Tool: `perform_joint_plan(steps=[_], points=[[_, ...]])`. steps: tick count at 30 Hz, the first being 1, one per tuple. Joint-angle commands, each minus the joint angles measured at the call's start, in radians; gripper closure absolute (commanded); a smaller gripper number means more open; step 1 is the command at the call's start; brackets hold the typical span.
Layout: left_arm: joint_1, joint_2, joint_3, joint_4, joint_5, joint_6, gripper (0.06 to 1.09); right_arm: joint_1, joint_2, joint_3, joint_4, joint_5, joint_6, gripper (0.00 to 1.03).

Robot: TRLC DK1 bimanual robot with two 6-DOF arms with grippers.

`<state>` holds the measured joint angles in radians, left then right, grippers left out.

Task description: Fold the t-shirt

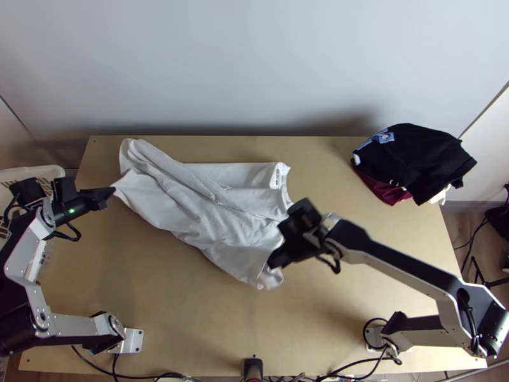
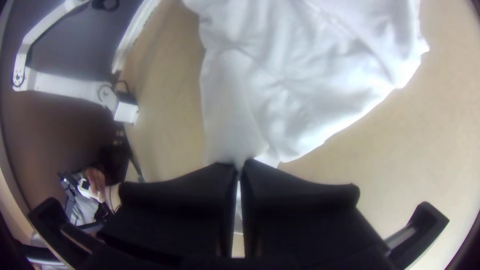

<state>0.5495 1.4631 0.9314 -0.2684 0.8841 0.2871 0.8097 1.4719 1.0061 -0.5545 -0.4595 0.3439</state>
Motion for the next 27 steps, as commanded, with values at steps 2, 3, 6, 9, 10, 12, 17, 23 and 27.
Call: perform_joint_plan(steps=[2, 3, 6, 9, 10, 12, 17, 23, 27], points=[[-0.016, -0.089, 0.034, -0.005, 0.032, -0.180, 1.05, -0.173, -0.042, 0.080, 0.005, 0.016, 0.006, 1.00], [-0.019, -0.087, 0.047, 0.000, 0.032, -0.210, 1.05, -0.201, -0.044, 0.089, 0.015, 0.018, 0.009, 1.00], [-0.022, -0.055, 0.086, 0.066, 0.029, -0.316, 1.05, -0.276, -0.042, 0.123, 0.051, 0.021, 0.030, 1.00], [-0.026, 0.013, 0.115, 0.175, 0.012, -0.434, 1.05, -0.326, -0.015, 0.149, 0.076, 0.025, 0.043, 1.00], [-0.031, 0.034, 0.129, 0.186, -0.005, -0.445, 1.05, -0.336, -0.009, 0.154, 0.084, 0.027, 0.044, 1.00], [-0.051, 0.075, 0.150, 0.202, -0.047, -0.471, 1.05, -0.348, 0.004, 0.160, 0.110, 0.045, 0.056, 1.00], [-0.095, 0.155, 0.167, 0.311, -0.154, -0.560, 1.05, -0.379, 0.051, 0.178, 0.153, 0.102, 0.075, 1.00], [-0.126, 0.252, 0.201, 0.391, -0.254, -0.623, 1.05, -0.420, 0.097, 0.207, 0.176, 0.134, 0.086, 1.00], [-0.154, 0.313, 0.234, 0.411, -0.313, -0.628, 1.05, -0.420, 0.145, 0.233, 0.179, 0.160, 0.086, 1.00]])
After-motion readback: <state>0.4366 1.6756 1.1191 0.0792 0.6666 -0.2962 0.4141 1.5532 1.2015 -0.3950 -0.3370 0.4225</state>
